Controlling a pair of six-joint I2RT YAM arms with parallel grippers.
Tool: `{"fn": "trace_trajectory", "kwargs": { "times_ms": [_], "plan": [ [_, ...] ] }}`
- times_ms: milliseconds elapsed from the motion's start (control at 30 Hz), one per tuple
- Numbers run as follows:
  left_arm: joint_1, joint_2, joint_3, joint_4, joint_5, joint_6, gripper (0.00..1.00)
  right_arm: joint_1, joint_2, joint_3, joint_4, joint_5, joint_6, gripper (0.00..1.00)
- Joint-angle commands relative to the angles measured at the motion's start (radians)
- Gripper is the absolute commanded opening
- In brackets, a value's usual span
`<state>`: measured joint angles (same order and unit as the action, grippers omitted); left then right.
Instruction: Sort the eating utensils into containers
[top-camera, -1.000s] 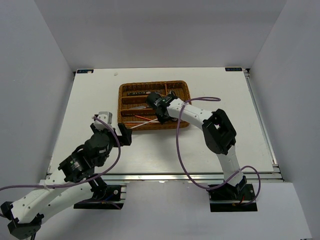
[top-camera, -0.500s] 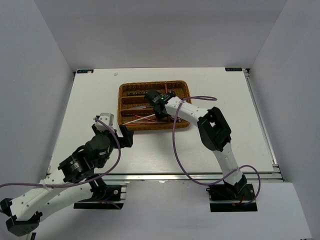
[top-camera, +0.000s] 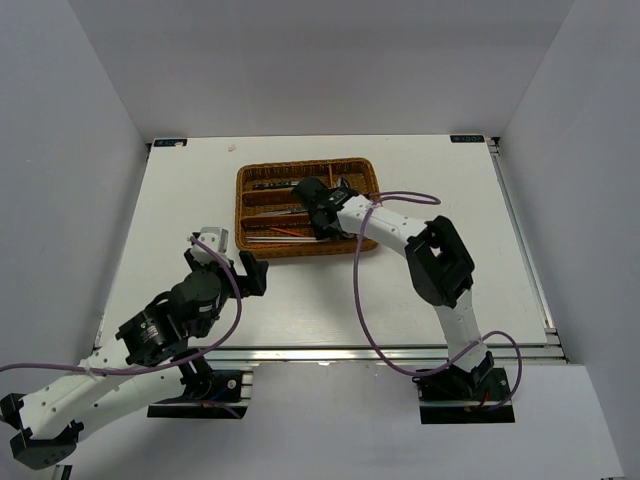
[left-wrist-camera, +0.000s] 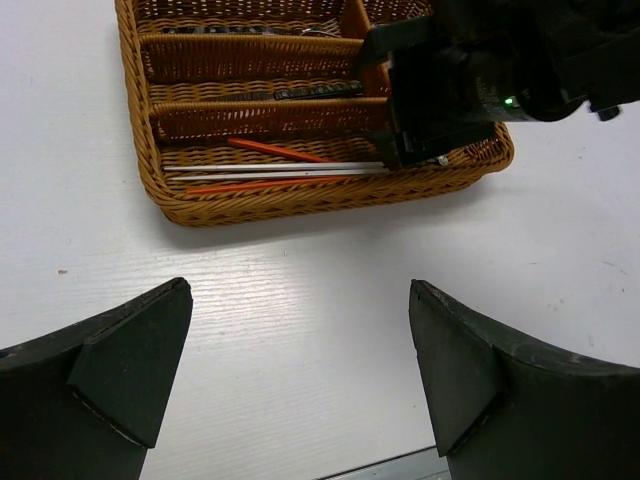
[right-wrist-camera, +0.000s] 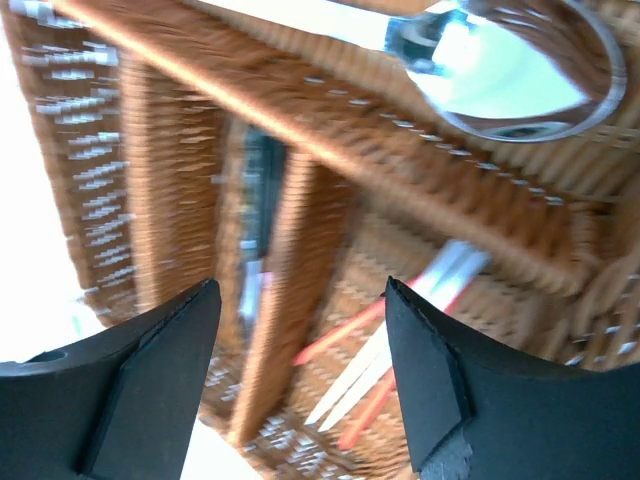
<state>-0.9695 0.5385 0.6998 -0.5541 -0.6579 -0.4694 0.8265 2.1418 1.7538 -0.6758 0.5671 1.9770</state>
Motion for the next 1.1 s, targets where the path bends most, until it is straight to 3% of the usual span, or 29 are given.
{"fn": "trace_trajectory", "kwargs": {
  "times_ms": [0, 200, 333, 367, 400, 433, 467, 567, 733, 867, 967, 1067],
  "plan": [
    [-0.008, -0.003, 0.0, -0.013, -0.037, -0.011, 0.98, 0.002, -0.111, -0.04, 0.137, 0.099, 0.349, 0.72],
    [-0.008, -0.012, 0.018, -0.062, -0.176, -0.075, 0.98, 0.003, -0.342, -0.226, 0.43, 0.123, 0.07, 0.72],
    [-0.008, 0.018, 0.049, -0.154, -0.331, -0.159, 0.98, -0.038, -0.52, -0.376, 0.574, 0.128, -0.39, 0.8],
    [-0.006, 0.029, 0.055, -0.17, -0.351, -0.173, 0.98, -0.047, -0.557, -0.458, 0.685, 0.122, -0.707, 0.83],
    [-0.006, 0.058, 0.069, -0.184, -0.389, -0.187, 0.98, -0.062, -0.624, -0.49, 0.715, 0.11, -0.865, 0.89],
    [-0.006, 0.076, 0.075, -0.205, -0.39, -0.195, 0.98, -0.067, -0.654, -0.51, 0.708, 0.099, -1.003, 0.89],
    [-0.005, 0.099, 0.084, -0.217, -0.426, -0.208, 0.98, -0.069, -0.677, -0.533, 0.688, 0.097, -1.253, 0.89],
    [0.008, 0.205, 0.139, -0.263, -0.483, -0.239, 0.98, -0.06, -0.759, -0.569, 0.431, 0.157, -1.493, 0.89],
    [0.127, 0.291, 0.204, -0.176, -0.444, -0.178, 0.98, -0.05, -0.973, -0.709, 0.165, 0.275, -1.584, 0.89],
    [0.467, 0.298, 0.172, -0.041, -0.216, -0.071, 0.98, -0.052, -1.126, -0.746, 0.053, 0.252, -1.61, 0.89],
    [0.601, 0.299, 0.147, -0.027, -0.112, -0.066, 0.98, -0.052, -1.239, -0.764, 0.013, 0.232, -1.613, 0.89],
    [0.614, 0.249, 0.142, -0.043, -0.153, -0.052, 0.98, -0.053, -1.362, -0.784, 0.001, 0.225, -1.62, 0.89]
  ]
}}
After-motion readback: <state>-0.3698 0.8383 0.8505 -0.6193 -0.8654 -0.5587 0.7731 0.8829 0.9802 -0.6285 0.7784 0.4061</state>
